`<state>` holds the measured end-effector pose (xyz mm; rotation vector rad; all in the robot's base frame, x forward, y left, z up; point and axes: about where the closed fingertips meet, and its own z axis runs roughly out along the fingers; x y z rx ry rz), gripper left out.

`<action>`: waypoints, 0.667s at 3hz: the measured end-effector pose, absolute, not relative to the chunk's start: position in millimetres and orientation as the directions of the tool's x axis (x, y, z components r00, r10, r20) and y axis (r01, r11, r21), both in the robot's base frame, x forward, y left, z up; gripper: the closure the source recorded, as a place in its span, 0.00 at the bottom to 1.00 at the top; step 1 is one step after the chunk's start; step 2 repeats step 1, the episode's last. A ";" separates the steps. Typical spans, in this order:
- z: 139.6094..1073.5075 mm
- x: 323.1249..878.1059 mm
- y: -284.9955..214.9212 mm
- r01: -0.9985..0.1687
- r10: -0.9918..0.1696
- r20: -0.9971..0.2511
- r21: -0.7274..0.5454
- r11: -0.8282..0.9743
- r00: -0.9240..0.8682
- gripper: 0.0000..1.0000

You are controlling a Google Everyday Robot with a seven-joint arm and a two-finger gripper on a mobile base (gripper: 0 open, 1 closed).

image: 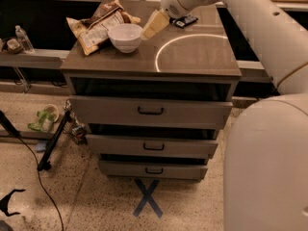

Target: Move white bowl near brown chip bag

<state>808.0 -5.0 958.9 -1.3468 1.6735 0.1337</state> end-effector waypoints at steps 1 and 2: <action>958.8 808.0 -4.9 -0.806 -0.702 -0.710 -0.448 0.387 0.057 0.00; 958.8 808.0 -4.9 -0.806 -0.702 -0.710 -0.448 0.387 0.057 0.00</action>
Offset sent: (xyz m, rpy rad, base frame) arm 0.0000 0.0000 0.0000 0.0000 0.0000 0.0000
